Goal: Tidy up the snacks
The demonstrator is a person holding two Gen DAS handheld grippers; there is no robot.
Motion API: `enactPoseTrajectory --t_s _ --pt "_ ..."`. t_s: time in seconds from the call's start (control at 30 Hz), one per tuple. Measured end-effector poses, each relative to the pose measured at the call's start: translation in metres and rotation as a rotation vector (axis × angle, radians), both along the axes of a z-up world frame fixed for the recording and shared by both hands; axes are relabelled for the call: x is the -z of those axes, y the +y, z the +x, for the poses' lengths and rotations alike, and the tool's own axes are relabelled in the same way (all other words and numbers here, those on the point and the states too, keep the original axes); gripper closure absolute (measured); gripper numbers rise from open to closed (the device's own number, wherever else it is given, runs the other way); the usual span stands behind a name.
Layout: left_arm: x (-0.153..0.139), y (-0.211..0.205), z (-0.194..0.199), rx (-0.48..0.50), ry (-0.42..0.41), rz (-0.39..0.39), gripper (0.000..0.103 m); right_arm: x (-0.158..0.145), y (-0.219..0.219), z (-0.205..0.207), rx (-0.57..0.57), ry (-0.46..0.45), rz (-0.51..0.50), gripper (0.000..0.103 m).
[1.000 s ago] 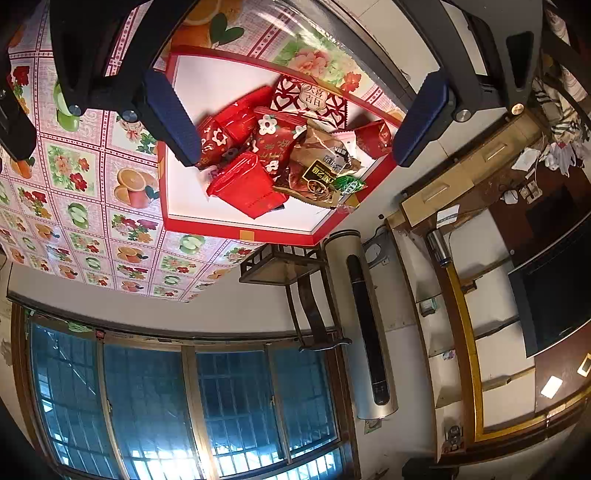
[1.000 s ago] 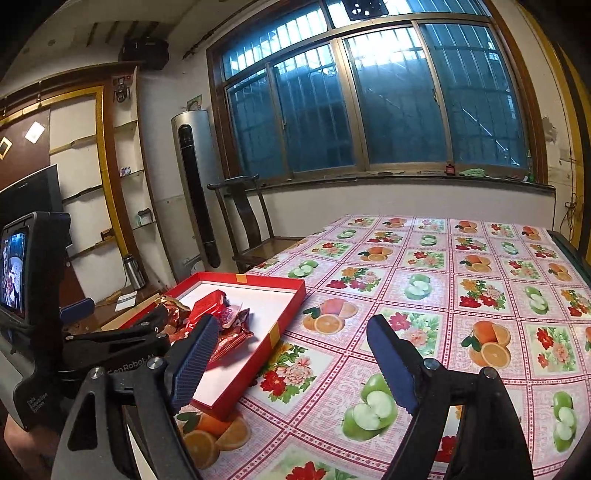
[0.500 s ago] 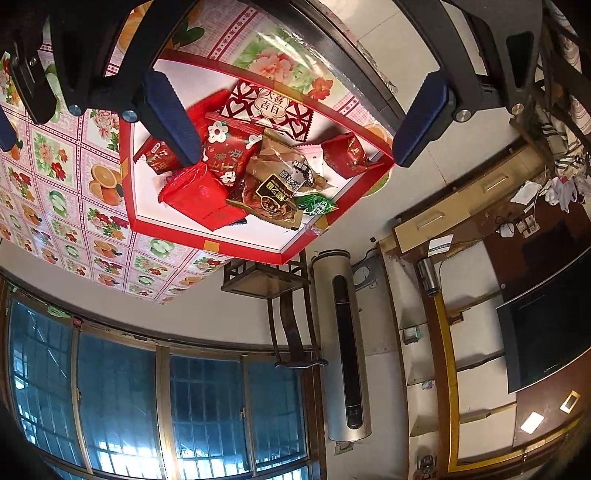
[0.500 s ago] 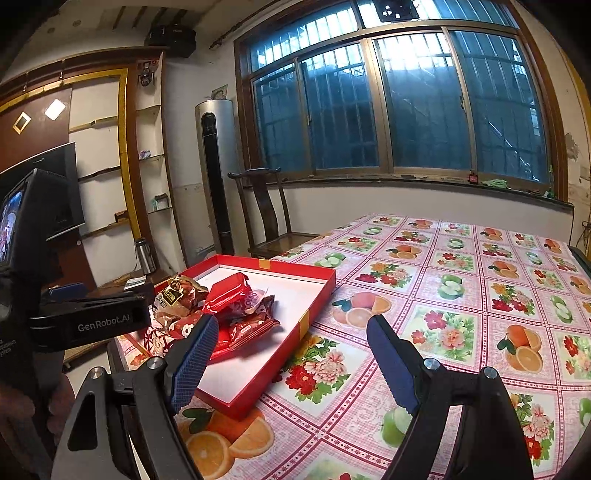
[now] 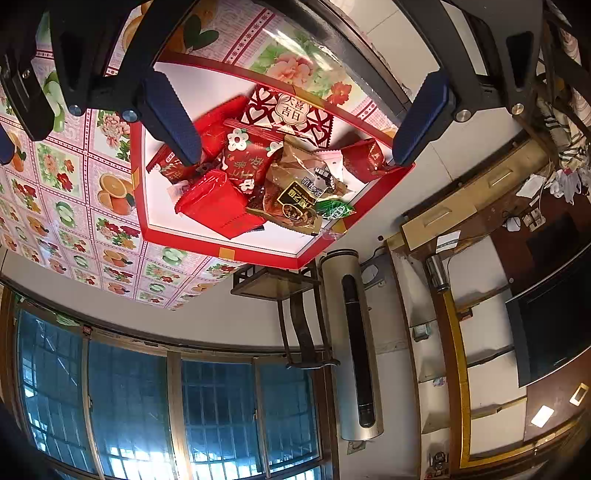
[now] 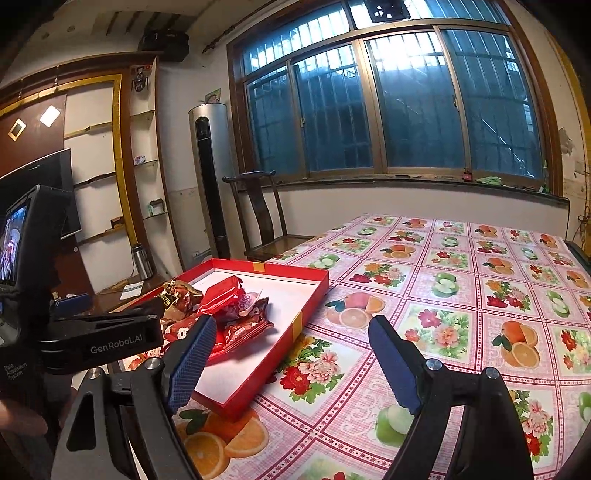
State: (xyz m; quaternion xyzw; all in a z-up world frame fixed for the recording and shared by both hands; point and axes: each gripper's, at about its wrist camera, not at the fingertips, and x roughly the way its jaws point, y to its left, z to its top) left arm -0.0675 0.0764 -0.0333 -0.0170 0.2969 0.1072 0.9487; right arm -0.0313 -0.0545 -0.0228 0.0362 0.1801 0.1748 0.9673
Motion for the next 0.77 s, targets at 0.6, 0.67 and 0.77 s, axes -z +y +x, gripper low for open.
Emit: enactPoseTrajectory --t_s 0.6,0.67,0.77 --pt "0.006 -0.006 0.0003 0.032 0.018 -0.001 0.0 -0.0007 -0.0001 -0.0012 0.001 0.0 -0.005 0.015" --pt "0.0068 -0.0067 -0.0012 0.03 0.006 0.001 0.0 -0.001 0.0 -0.001 0.001 0.001 -0.005 0.015" --pt "0.0067 -0.0085 -0.0034 0.031 -0.013 0.018 0.0 -0.0008 0.0006 -0.0007 0.0 0.005 -0.008 0.015"
